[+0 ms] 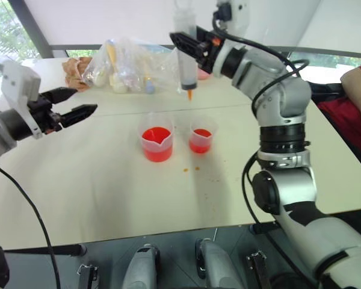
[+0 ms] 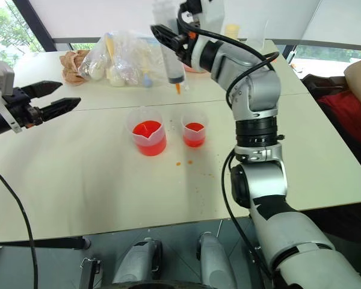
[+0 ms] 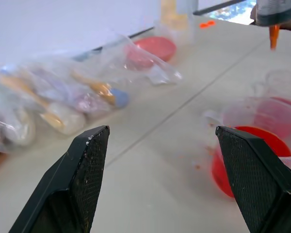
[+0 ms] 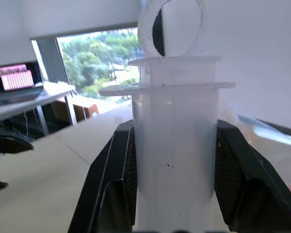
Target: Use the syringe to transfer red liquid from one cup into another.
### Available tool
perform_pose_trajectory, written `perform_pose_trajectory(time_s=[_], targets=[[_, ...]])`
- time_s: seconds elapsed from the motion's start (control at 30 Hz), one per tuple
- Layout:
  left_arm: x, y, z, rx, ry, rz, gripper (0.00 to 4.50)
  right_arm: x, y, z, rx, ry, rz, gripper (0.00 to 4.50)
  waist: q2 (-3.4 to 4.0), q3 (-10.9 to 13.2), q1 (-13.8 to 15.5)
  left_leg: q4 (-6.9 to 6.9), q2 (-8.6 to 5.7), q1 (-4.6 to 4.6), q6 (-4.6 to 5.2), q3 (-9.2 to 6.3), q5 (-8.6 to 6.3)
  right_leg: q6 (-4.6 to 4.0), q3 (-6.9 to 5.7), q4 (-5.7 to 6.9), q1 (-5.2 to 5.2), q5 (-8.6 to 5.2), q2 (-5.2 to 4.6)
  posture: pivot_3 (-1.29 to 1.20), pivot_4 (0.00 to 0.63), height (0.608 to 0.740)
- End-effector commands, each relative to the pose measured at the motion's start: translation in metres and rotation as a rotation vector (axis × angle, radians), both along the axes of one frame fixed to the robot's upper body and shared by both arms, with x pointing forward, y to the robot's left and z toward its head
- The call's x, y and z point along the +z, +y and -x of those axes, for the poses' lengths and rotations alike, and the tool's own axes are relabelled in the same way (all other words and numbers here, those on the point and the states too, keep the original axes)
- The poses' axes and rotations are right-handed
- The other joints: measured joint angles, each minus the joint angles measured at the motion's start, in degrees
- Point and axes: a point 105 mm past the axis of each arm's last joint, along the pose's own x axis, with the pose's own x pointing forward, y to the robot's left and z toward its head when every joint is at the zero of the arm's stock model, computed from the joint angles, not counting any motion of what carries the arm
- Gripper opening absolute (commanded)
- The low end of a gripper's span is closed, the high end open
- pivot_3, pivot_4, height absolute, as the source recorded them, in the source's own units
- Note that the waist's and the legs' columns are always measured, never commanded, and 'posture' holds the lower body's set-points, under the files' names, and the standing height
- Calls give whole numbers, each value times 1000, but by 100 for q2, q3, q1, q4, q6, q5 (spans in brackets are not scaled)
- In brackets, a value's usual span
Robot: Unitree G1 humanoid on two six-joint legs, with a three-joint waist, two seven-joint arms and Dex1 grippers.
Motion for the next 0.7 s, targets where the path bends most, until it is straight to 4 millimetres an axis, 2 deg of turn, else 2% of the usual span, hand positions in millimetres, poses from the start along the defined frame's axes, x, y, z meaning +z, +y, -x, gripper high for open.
perform_pose_trajectory(time_s=[0.03,0.07,0.13,0.23,0.33,0.43,0.7], targets=[[23,3,0,20,-99,-1,3684,16,16,32,144,-98,-112,1473,-1,-1,-10,0,0,0,0,0,0,0,0,0,0,0,0,0,150,740],[25,4,-1,22,-104,1,3684,15,18,34,159,-96,-125,1473,-1,0,-22,1,0,1,0,0,0,0,0,1,0,0,0,0,150,740],[39,-3,-2,2,-156,33,3684,-6,29,38,193,-57,-94,1473,-2,-1,-19,3,1,2,0,0,0,0,0,5,-1,0,2,0,150,740],[49,-10,-3,-21,-190,60,3684,-23,37,41,225,-14,-78,1473,-6,-3,-29,9,1,6,0,-6,0,0,-4,7,2,0,4,0,150,740],[51,-34,-2,-125,-182,47,3684,-49,45,37,211,17,-75,1473,-7,-4,-39,10,2,10,0,-5,0,0,-3,9,3,0,6,0,150,740],[55,-48,2,-213,-167,57,3684,-71,53,36,201,33,-59,1473,-7,-4,-47,10,3,10,0,-6,0,0,-2,13,2,0,8,0,150,740],[56,-63,-2,-287,-164,28,3684,-91,65,30,188,-1,-23,1473,-7,-4,-40,10,4,13,-1,-6,1,-1,-1,13,0,0,11,0,150,740]])
